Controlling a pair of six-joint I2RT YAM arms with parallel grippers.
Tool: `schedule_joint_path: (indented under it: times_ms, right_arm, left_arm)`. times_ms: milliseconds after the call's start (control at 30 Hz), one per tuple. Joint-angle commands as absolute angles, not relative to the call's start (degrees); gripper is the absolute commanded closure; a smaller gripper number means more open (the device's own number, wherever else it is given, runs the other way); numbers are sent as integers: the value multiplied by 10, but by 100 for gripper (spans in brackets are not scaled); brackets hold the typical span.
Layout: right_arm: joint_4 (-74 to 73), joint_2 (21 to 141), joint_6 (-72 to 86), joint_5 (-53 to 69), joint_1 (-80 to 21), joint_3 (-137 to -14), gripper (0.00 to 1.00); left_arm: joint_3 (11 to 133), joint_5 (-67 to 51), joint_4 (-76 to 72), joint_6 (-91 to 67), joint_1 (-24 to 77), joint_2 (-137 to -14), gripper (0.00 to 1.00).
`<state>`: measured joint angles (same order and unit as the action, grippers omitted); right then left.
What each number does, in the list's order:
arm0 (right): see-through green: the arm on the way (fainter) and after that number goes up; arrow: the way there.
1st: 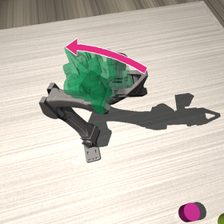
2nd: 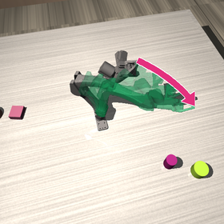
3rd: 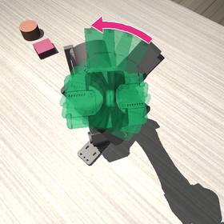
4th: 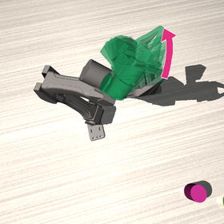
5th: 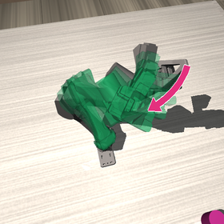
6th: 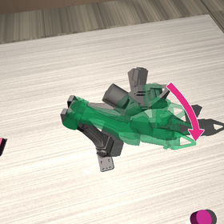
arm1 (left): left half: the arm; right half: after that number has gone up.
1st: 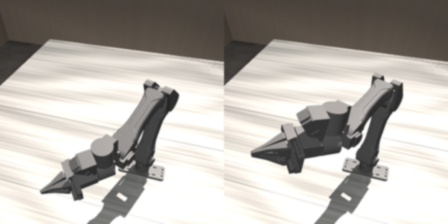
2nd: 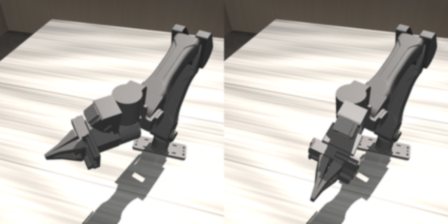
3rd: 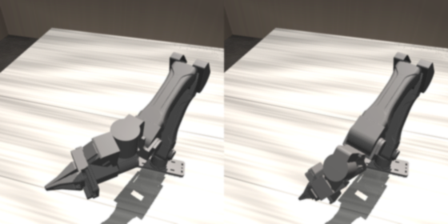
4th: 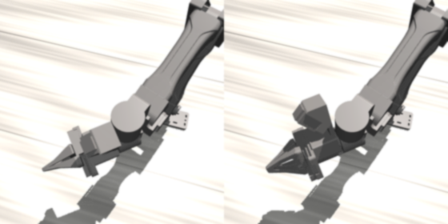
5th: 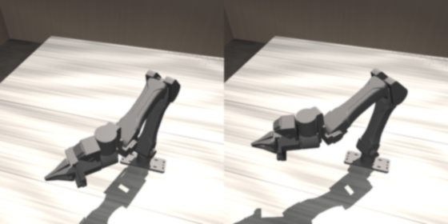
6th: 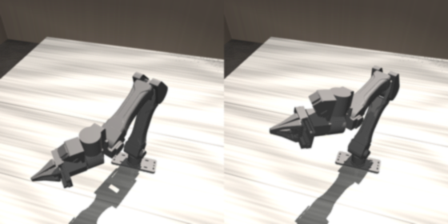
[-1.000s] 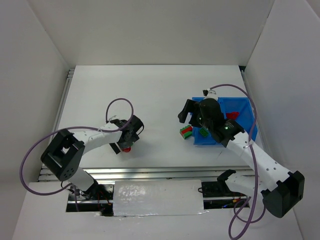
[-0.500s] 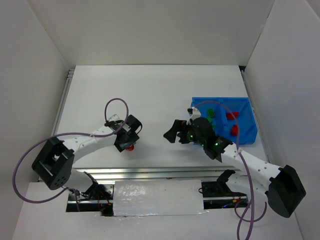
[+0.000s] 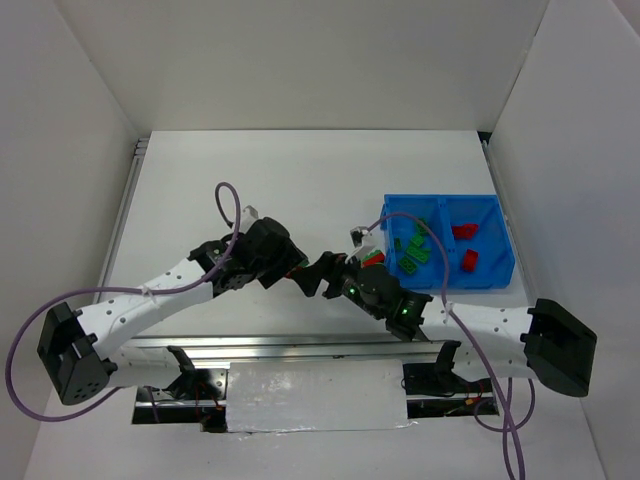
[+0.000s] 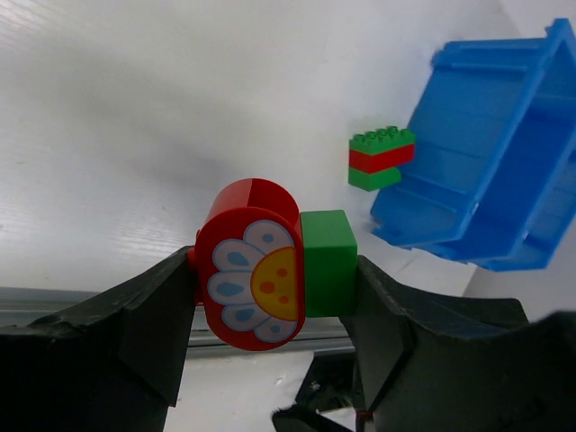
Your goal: Sort the legos into containers by color
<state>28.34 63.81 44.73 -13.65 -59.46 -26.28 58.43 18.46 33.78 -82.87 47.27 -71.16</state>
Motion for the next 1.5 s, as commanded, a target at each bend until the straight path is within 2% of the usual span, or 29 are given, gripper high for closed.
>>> schedule_joint_path:
  times_ms: [0, 133, 267, 367, 400, 433, 467, 533, 600, 633, 667, 733, 767, 1000, 1200, 1267, 1467]
  right_arm:
    - [322, 663, 462, -248, -616, -317, 5]
    - [316, 693, 448, -300, -632, -341, 8]
    - [335, 712, 443, -356, -638, -348, 25]
    - [365, 729, 431, -367, -639, -352, 48]
    - [386, 736, 419, -357, -637, -351, 67]
    - [400, 739, 414, -350, -639, -349, 79]
    - [413, 741, 408, -343, -639, -346, 83]
    - [448, 744, 384, -319, -639, -339, 84]
    - [467, 737, 365, -302, -639, -326, 84]
    - [489, 732, 360, -293, -639, -320, 84]
    - [497, 725, 356, -280, -639, -307, 85]
    - [494, 703, 354, -273, -639, -295, 87]
    - [491, 684, 354, -261, -634, -285, 92]
    - [403, 550, 367, -125, -578, -249, 94]
    - [319, 443, 381, 86, -486, -257, 94]
    - [281, 420, 369, 128, -478, -279, 93]
    - [236, 404, 345, 259, -475, -340, 91]
  left_arm:
    - [615, 175, 318, -839, 484, -700, 100]
    - [618, 172, 315, -837, 490, -693, 100]
    - [607, 166, 309, -838, 492, -682, 100]
    - [595, 158, 291, -835, 493, -674, 100]
    - [593, 154, 287, -832, 493, -673, 100]
    - [592, 151, 284, -830, 493, -672, 97]
    - [591, 149, 275, -824, 493, -671, 94]
    - [588, 143, 266, -816, 493, -668, 87]
    - [581, 141, 245, -799, 493, -664, 68]
    - [577, 140, 237, -794, 493, -657, 54]
    - [572, 143, 234, -789, 493, -652, 20]
    - [571, 144, 222, -765, 493, -640, 0]
    - [576, 135, 208, -707, 493, -636, 0]
    - [664, 55, 208, -465, 492, -625, 1]
    - [600, -52, 120, -372, 492, -547, 0]
    - [583, -82, 82, -343, 492, -525, 1]
    - [530, -272, -43, -303, 492, -498, 0]
